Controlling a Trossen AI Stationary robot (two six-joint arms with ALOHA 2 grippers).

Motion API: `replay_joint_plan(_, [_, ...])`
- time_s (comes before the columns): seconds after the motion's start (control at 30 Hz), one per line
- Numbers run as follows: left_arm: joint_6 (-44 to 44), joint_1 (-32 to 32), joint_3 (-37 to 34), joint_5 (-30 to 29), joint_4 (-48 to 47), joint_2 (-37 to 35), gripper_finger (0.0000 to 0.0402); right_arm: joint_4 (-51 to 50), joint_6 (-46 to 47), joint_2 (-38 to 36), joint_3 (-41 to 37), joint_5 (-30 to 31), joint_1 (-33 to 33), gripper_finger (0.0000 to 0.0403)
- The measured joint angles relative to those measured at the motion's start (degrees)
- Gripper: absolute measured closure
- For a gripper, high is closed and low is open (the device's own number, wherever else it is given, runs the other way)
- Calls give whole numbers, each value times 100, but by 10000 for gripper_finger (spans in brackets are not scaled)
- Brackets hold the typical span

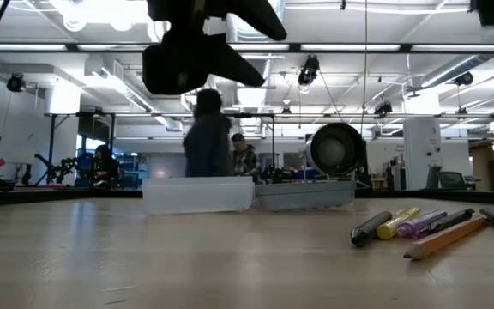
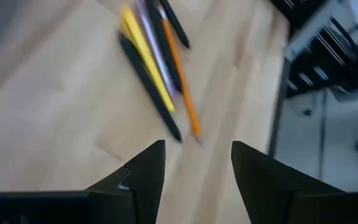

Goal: Pick & place school supplies into a supply box
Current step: Put the black pen into the black supply box

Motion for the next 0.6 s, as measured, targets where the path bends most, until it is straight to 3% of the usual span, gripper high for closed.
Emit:
replay_joint_plan(0.23, [-72,0,-57,-208,-7,15,233,1309,1165,-609,-1477,-282,-246,335])
replay_joint_plan(0.47, [63,0,-55,-206,-11,13,233,1598,1084,-669,-1717,27,-803,321])
replay_joint_plan(0.6, [311,0,-55,-204,-11,11,233,2132,1078,-636,-1979,-89,-1066,311])
